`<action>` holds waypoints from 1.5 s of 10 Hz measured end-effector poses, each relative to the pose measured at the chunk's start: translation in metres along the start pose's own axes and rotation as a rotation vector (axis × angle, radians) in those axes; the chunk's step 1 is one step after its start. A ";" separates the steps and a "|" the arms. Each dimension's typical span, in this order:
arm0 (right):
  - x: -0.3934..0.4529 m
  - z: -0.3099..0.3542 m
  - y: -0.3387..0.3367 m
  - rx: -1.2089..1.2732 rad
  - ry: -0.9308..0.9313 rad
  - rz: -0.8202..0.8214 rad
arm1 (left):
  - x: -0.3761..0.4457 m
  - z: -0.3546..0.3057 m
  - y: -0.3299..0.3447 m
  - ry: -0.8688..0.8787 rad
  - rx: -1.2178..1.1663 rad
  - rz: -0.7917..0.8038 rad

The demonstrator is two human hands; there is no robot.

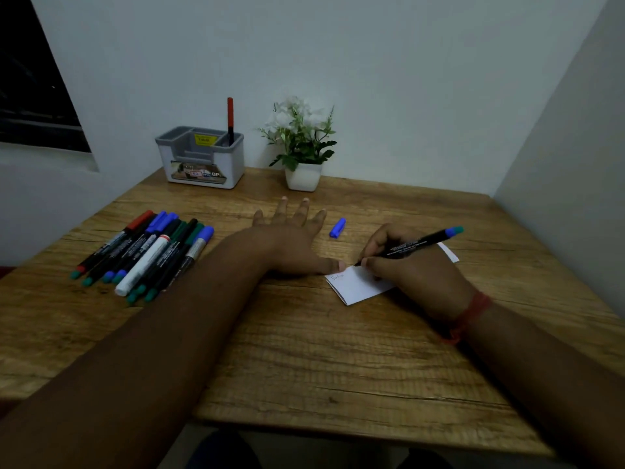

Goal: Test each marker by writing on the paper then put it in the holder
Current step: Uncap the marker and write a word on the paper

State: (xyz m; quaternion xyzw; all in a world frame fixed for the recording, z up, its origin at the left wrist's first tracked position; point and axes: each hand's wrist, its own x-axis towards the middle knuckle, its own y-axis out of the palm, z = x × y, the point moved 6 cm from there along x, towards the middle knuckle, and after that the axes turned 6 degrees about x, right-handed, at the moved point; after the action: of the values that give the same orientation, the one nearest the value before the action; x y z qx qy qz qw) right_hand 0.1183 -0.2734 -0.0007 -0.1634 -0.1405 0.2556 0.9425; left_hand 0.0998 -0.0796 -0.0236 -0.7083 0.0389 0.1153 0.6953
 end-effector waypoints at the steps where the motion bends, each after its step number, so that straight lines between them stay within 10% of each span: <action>1: -0.001 -0.001 0.000 -0.034 -0.006 -0.006 | 0.000 -0.001 0.000 0.002 -0.005 0.001; 15: 0.003 -0.005 0.001 -0.107 0.021 0.008 | 0.002 -0.001 -0.001 0.006 0.015 -0.018</action>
State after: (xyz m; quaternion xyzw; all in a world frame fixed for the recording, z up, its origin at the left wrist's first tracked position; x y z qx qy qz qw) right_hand 0.1222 -0.2724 -0.0055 -0.2168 -0.1435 0.2497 0.9328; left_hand 0.1020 -0.0801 -0.0228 -0.7039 0.0354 0.1066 0.7013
